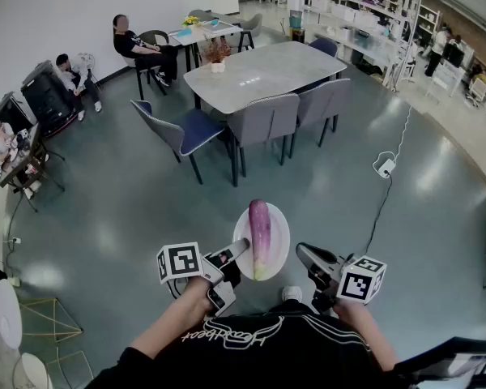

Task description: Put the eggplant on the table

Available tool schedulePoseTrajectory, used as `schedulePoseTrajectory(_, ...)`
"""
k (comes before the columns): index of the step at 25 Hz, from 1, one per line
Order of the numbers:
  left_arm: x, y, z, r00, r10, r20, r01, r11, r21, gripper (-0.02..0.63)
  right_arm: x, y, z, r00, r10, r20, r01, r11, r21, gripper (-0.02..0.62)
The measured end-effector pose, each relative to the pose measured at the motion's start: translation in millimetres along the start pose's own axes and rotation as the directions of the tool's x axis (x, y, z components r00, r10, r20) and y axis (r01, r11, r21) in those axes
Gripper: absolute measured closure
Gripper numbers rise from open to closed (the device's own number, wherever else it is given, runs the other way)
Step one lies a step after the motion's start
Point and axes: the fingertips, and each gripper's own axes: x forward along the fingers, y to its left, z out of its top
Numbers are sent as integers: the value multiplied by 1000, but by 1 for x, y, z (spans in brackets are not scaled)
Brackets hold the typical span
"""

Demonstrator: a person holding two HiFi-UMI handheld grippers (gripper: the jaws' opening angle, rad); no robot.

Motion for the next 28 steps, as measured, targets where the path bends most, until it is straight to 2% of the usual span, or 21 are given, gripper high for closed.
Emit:
schedulePoseTrajectory(15, -2, 16, 5, 1000, 10, -9, -10, 1000, -12, 574, 15, -5, -10, 1000, -6, -15, 6, 1000, 12, 589)
schedulePoseTrajectory(21, 2, 18, 11, 1000, 5, -12, -5, 1000, -17, 574, 19, -14, -8, 1000, -1, 2, 1, 996, 91, 589)
schedulePoseTrajectory(28, 9, 18, 20, 1000, 0, -10, 0, 1000, -30, 574, 25, -7, 0, 1000, 25, -5, -25, 999, 44, 589)
